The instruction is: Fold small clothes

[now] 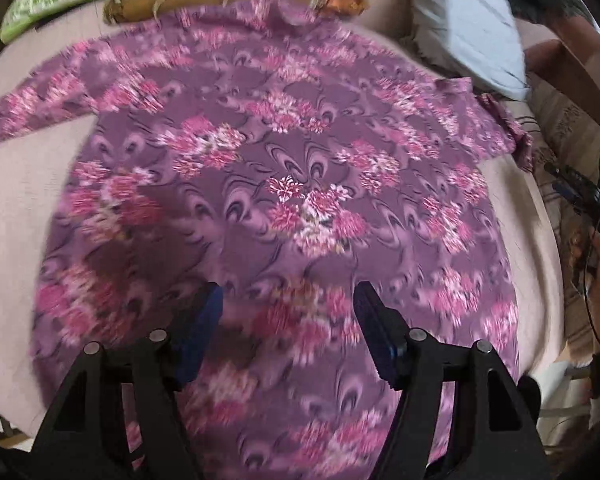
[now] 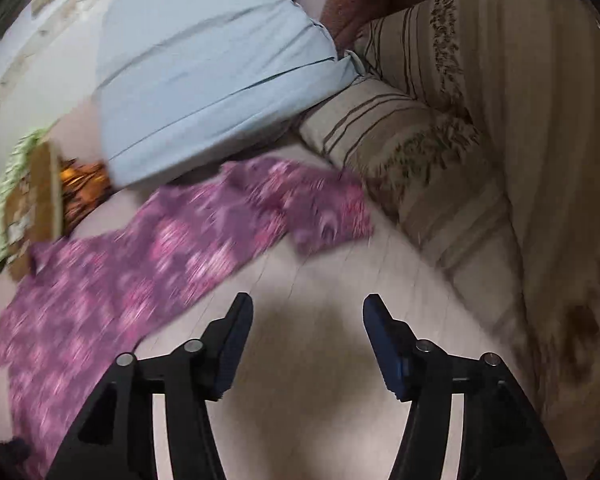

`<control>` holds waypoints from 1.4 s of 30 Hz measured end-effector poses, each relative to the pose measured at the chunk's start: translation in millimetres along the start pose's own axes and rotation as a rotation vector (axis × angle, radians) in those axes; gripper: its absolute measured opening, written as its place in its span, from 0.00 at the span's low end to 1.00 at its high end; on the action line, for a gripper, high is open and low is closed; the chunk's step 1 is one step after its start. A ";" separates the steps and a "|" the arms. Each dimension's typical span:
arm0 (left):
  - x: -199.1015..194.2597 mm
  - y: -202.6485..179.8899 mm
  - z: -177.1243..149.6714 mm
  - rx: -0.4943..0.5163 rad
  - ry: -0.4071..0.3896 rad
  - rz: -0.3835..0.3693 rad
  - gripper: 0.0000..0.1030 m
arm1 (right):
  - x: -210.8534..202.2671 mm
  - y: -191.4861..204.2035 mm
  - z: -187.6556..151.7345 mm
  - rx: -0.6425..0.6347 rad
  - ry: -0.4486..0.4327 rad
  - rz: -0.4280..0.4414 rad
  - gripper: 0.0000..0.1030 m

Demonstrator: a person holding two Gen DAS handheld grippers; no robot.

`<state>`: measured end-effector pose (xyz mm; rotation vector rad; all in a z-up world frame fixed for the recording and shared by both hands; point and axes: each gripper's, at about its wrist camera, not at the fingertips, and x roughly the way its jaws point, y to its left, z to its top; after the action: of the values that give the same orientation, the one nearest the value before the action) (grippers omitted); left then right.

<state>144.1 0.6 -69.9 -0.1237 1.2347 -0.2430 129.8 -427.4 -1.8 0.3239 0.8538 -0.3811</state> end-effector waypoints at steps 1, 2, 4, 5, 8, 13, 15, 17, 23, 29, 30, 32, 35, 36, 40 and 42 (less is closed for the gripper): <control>8.8 -0.2 4.8 -0.009 0.016 -0.002 0.65 | 10.2 1.1 6.1 0.000 0.001 -0.005 0.59; 15.1 0.0 7.5 -0.014 0.024 -0.004 0.65 | 21.6 3.5 13.2 -0.006 0.001 -0.013 0.61; 26.0 -0.4 11.4 -0.022 0.026 0.005 0.65 | 42.7 6.2 25.1 -0.023 0.000 -0.073 0.63; 26.9 -1.5 11.8 -0.016 0.010 0.010 0.66 | 53.8 7.9 28.8 -0.036 0.002 -0.111 0.63; 28.8 -4.7 11.4 0.008 0.000 0.015 0.67 | 81.2 3.7 34.5 -0.058 0.033 -0.181 0.13; 30.6 -4.8 15.7 0.044 -0.005 0.004 0.68 | 61.5 -20.2 39.2 0.010 0.008 -0.094 0.06; 31.1 -2.4 17.0 0.025 -0.010 -0.011 0.68 | 44.8 -21.7 35.9 0.045 0.025 -0.029 0.06; 30.2 -0.3 17.1 0.013 -0.018 -0.026 0.68 | 27.6 -12.2 29.2 0.038 0.031 0.026 0.06; 22.1 9.6 14.5 -0.012 -0.001 -0.088 0.68 | -20.3 84.2 -16.4 -0.026 0.100 0.301 0.06; 2.2 27.8 1.0 -0.048 0.008 -0.125 0.68 | -36.7 203.7 -63.6 -0.109 0.197 0.526 0.06; -3.2 32.0 -2.0 -0.047 -0.001 -0.123 0.68 | -39.2 223.4 -74.4 -0.130 0.214 0.550 0.06; -16.3 45.4 -8.9 -0.055 -0.024 -0.112 0.68 | -43.7 254.7 -91.3 -0.158 0.243 0.584 0.06; -33.4 72.6 -18.4 -0.109 -0.048 -0.109 0.68 | -44.7 300.7 -120.2 -0.216 0.294 0.626 0.06; -37.1 81.3 -22.8 -0.128 -0.053 -0.109 0.68 | -44.3 316.8 -129.8 -0.237 0.310 0.636 0.06; -53.2 115.3 -40.5 -0.207 -0.078 -0.092 0.68 | -41.3 366.5 -161.2 -0.258 0.370 0.671 0.06; -58.0 126.5 -47.0 -0.233 -0.084 -0.084 0.68 | -35.7 384.7 -172.2 -0.262 0.388 0.665 0.06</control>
<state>96.6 139.3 -60.4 -0.3843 1.1724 -0.1646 166.9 -7.1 -32.5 0.4220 1.1013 0.4238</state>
